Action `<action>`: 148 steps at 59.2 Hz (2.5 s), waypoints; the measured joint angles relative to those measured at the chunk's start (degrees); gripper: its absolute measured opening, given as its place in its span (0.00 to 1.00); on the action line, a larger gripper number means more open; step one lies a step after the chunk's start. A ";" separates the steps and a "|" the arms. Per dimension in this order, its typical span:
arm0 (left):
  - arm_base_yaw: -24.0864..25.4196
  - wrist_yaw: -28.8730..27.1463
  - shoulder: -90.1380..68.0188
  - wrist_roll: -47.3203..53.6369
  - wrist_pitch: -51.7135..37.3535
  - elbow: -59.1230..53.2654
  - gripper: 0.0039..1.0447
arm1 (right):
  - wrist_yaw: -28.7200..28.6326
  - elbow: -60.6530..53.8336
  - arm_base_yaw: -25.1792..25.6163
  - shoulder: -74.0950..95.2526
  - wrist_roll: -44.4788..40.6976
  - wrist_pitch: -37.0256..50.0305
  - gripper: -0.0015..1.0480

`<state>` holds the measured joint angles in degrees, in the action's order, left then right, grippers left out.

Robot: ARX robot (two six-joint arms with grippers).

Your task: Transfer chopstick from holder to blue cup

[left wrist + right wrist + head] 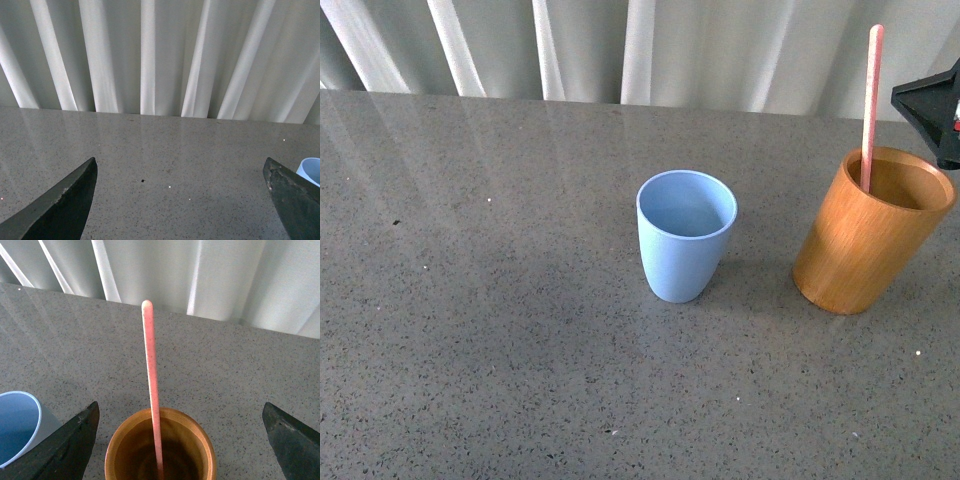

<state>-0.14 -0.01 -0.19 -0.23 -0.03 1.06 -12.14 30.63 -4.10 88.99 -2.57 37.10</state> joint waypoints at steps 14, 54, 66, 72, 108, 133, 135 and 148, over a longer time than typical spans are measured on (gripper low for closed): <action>0.00 0.00 0.00 0.00 0.00 0.00 0.94 | 0.00 3.02 -0.37 6.16 -0.20 3.04 0.90; 0.00 0.00 0.00 0.00 0.00 0.00 0.94 | 0.94 12.00 -4.98 17.03 -0.70 6.36 0.89; 0.00 0.00 0.00 0.00 0.00 0.00 0.94 | 0.87 14.47 -5.31 18.93 0.52 6.34 0.52; 0.00 0.02 0.00 0.00 0.00 0.00 0.94 | 0.70 14.60 -5.70 18.91 1.22 6.40 0.38; 0.00 0.02 0.00 0.00 0.00 0.00 0.94 | 3.45 10.12 -6.88 5.62 -1.70 7.41 0.01; 0.00 0.00 0.00 0.00 0.00 0.00 0.94 | 7.37 19.58 -18.86 -8.02 -6.82 2.12 0.01; 0.00 0.02 0.00 0.00 0.00 0.00 0.94 | 7.39 19.52 -20.13 -7.23 -6.40 2.58 0.01; 0.00 0.00 0.00 0.00 0.00 0.00 0.94 | 5.07 18.80 -23.19 1.33 -2.86 8.11 0.01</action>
<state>-0.14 -0.01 -0.19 -0.23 -0.03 1.06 -7.07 49.43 -27.29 90.32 -5.43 45.21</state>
